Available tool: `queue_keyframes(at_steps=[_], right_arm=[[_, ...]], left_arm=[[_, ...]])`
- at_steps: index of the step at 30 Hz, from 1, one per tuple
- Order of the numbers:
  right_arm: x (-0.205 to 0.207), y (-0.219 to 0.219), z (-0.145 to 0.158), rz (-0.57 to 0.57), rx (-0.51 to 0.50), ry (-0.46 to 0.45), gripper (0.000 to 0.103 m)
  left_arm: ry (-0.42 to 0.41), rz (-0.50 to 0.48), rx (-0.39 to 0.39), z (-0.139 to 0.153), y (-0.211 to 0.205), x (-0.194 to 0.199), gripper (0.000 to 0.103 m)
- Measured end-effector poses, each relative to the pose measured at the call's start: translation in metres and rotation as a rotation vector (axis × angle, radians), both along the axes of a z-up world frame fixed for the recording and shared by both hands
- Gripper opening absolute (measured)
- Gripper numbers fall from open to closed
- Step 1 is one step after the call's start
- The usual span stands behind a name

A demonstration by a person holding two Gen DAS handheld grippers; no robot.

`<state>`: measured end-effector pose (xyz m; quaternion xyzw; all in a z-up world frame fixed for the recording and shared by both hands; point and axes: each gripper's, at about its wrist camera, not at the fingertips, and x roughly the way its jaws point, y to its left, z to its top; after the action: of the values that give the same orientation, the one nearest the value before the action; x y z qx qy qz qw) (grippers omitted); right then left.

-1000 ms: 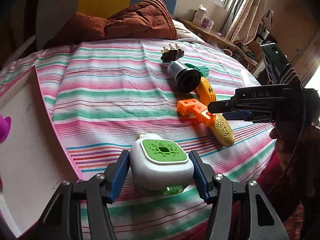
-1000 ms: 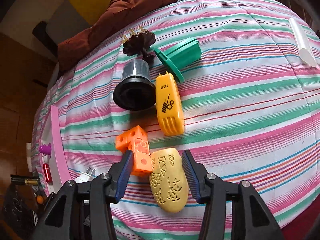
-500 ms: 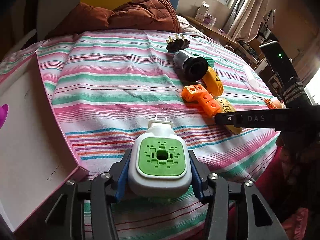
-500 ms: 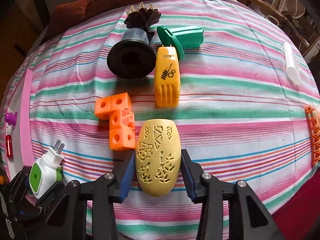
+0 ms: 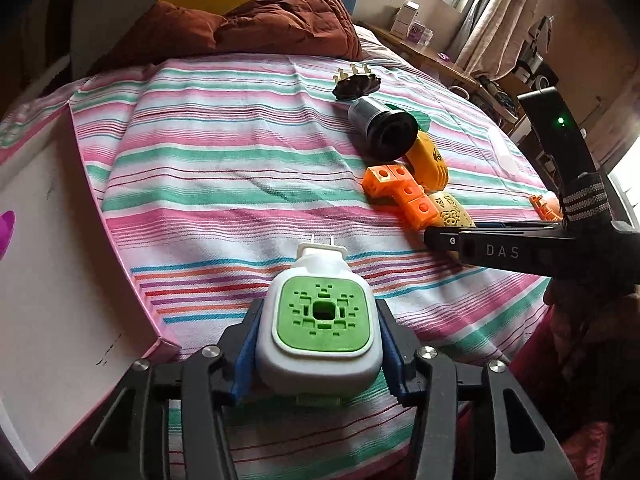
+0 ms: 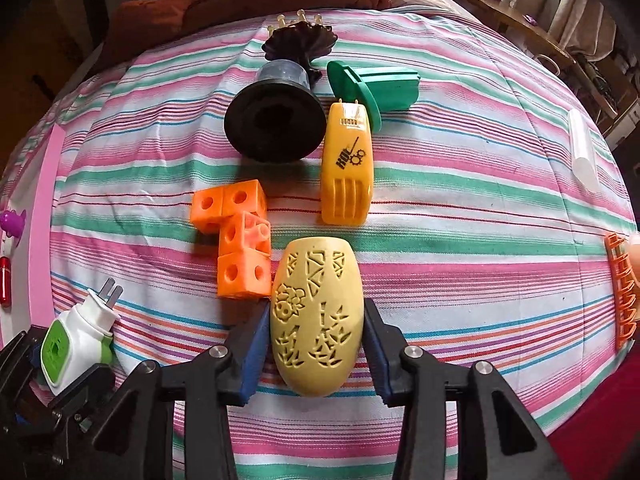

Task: Organize rigid objects
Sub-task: 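Release the plug in the tray while the right gripper grasps the yellow egg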

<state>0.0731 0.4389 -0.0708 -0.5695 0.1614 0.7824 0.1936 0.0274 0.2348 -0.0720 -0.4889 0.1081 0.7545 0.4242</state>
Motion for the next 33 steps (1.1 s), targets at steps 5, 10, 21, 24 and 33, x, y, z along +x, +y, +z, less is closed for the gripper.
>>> queue_keyframes(at_steps=[5, 10, 21, 24, 33], right_arm=[[0.0, 0.002, 0.0, 0.011, 0.019, 0.003, 0.044], [-0.001, -0.002, 0.0, 0.019, 0.034, 0.003, 0.044], [-0.009, -0.007, -0.003, 0.038, 0.059, 0.007, 0.044], [-0.008, -0.007, -0.003, 0.039, 0.061, 0.006, 0.044], [0.001, -0.004, -0.003, 0.041, 0.063, 0.007, 0.044]], left_arm=[[0.022, 0.013, 0.034, 0.01, -0.008, 0.001, 0.052], [0.046, 0.104, 0.12, 0.042, -0.038, -0.015, 0.052], [0.104, 0.563, 0.126, 0.057, -0.169, -0.12, 0.052], [0.126, 0.664, 0.124, 0.059, -0.2, -0.149, 0.052], [0.111, 0.707, 0.051, 0.032, -0.211, -0.217, 0.052]])
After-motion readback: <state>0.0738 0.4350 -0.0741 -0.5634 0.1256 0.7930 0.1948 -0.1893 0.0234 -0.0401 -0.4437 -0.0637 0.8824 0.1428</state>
